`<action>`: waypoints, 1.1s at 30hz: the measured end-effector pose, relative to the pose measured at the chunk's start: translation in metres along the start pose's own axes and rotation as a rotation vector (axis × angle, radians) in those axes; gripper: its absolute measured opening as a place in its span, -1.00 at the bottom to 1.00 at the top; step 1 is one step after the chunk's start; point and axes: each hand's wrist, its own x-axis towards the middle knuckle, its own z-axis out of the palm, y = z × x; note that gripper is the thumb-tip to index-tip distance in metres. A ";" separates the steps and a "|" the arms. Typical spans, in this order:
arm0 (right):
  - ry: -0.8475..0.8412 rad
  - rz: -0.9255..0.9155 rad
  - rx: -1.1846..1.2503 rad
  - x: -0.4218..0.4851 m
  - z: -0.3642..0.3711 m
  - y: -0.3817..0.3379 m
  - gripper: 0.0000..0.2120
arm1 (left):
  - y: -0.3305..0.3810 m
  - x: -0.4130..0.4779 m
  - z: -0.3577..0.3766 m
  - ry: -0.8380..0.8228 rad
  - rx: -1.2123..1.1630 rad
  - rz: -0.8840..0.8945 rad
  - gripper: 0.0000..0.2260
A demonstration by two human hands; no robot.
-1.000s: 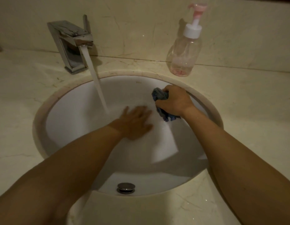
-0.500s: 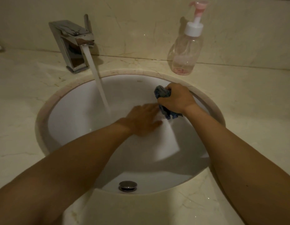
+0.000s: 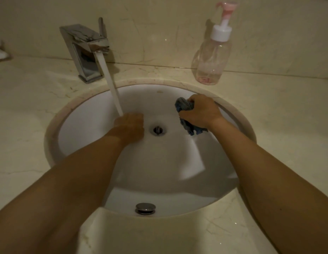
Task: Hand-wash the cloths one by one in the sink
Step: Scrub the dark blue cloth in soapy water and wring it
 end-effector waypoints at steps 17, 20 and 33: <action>-0.028 -0.011 -0.048 0.002 0.003 0.000 -0.76 | -0.007 -0.004 0.001 -0.197 0.089 0.436 -0.52; -0.038 -0.014 -0.064 0.001 0.003 0.000 -0.74 | -0.002 -0.002 0.001 -0.195 0.188 0.390 -0.52; -0.206 0.024 0.424 -0.001 0.007 -0.014 -0.81 | 0.038 -0.023 -0.053 -0.274 -1.343 0.042 -0.72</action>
